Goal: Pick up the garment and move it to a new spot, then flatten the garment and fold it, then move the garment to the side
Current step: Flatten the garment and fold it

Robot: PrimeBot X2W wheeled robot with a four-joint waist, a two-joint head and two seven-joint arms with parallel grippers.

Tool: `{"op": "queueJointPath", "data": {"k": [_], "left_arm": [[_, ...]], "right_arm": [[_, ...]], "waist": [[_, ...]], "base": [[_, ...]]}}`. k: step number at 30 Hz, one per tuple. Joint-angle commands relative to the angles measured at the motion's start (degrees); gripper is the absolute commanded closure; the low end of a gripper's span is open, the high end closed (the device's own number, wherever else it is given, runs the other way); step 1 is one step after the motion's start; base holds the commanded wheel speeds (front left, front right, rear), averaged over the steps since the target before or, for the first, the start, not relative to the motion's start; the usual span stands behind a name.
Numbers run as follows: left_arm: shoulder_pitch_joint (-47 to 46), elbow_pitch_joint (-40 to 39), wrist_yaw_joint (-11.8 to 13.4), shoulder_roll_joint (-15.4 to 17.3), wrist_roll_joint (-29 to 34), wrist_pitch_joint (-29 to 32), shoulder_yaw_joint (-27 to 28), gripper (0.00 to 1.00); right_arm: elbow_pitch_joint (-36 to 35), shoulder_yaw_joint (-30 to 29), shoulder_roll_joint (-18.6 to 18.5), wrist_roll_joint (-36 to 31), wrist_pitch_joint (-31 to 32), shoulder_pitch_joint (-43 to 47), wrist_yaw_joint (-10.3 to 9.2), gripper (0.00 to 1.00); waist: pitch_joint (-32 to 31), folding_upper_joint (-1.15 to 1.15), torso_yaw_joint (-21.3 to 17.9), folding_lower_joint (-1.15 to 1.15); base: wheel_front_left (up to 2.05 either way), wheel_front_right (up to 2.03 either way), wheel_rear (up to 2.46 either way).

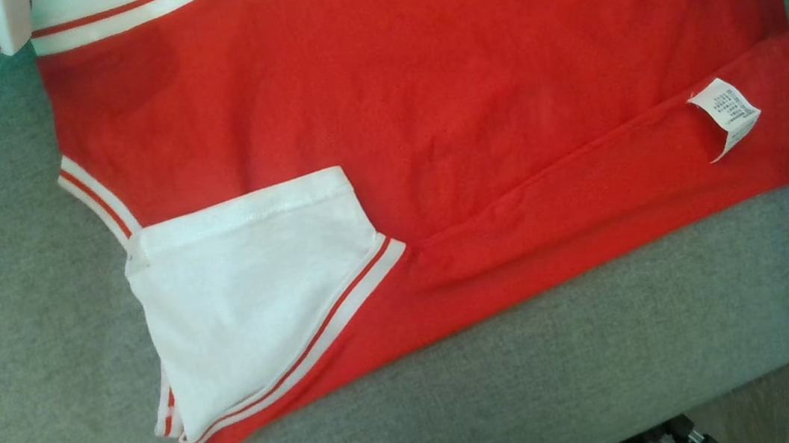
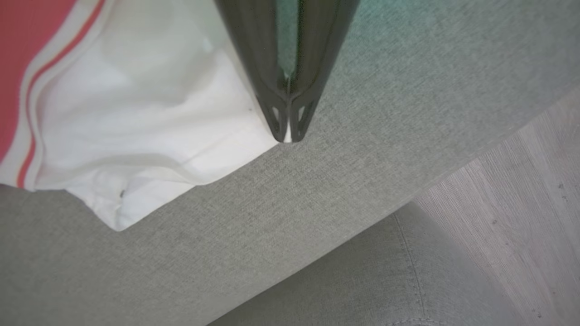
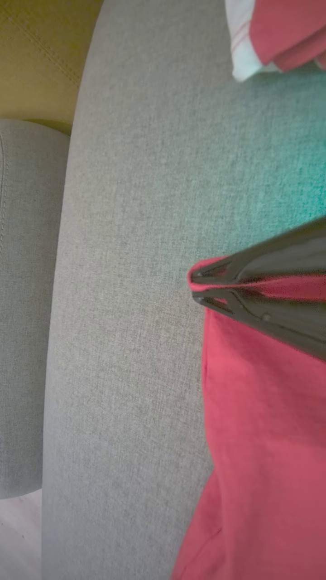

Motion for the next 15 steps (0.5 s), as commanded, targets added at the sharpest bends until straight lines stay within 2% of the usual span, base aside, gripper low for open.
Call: {"op": "queueJointPath", "data": {"k": [1,8,15], "left_arm": [[-3.25,-1.3,0.09,2.76,-0.18,-0.63,2.0,1.0],[-3.99,-2.25,0.09,3.64,0.23,-4.71,0.58,1.0],[-6.34,-3.6,0.09,4.94,1.37,-15.92,-1.23,1.0]], "right_arm": [[-0.59,-0.05,-1.51,0.6,-0.83,-0.19,-0.04,1.0],[0.41,0.89,-1.61,1.94,-4.39,-1.68,-0.04,1.0],[0.99,0.22,-2.29,5.27,-8.03,-2.85,-0.04,1.0]], "waist": [[0.02,0.0,0.05,0.0],[-0.16,0.0,0.27,0.0],[-1.19,0.0,0.75,0.0]], "base": [[0.0,0.0,0.0],[0.0,0.0,0.0],[0.0,0.0,0.0]]}}
